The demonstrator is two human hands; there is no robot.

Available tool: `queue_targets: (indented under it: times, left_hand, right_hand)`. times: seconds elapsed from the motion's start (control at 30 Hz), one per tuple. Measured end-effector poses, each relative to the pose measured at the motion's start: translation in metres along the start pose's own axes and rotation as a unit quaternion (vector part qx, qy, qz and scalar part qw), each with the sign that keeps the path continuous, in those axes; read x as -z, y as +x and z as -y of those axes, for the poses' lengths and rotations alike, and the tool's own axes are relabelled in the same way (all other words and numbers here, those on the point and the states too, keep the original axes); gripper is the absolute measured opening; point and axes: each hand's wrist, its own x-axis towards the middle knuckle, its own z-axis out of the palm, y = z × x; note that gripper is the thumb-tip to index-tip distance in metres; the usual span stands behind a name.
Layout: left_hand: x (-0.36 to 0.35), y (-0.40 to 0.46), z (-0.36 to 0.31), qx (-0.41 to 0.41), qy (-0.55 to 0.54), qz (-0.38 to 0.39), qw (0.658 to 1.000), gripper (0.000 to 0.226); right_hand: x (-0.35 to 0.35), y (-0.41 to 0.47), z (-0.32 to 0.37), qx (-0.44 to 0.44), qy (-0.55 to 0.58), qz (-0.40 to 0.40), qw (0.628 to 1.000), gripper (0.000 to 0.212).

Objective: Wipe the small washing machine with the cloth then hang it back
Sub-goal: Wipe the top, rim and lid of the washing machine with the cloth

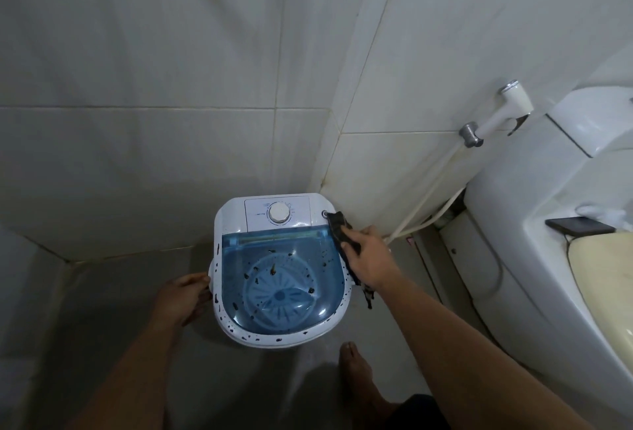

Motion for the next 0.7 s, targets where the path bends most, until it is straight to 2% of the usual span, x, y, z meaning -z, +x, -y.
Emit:
queue_targets:
  times: [0.1,0.17,0.27,0.4,0.53,0.7]
  left_hand:
    - [-0.002,-0.001,-0.001,0.005,-0.004,0.001,1.000,0.018]
    - [-0.002,0.000,-0.001,0.004,-0.006,0.005,1.000,0.016]
    - [0.001,0.004,0.000,0.011,0.000,0.009,1.000,0.019]
    - [-0.002,0.002,-0.001,0.012,0.007,0.003,1.000,0.018]
    - [-0.005,-0.003,-0.005,0.000,0.000,0.007,1.000,0.018]
    - [0.000,0.001,0.000,0.003,-0.002,0.010,1.000,0.021]
  right_hand:
    - [0.011,0.011,-0.013,-0.031,0.037,-0.019,0.999,0.040]
    - [0.017,0.027,-0.020,-0.064,0.078,-0.043,0.994,0.044]
    - [0.011,0.042,-0.020,-0.066,0.101,-0.034,0.992,0.052]
    - [-0.009,0.010,0.014,-0.064,0.111,-0.003,0.992,0.045]
    - [-0.028,-0.020,0.013,-0.087,0.168,-0.068,0.980,0.043]
    - [-0.046,-0.058,0.003,-0.074,0.198,-0.105,0.972,0.041]
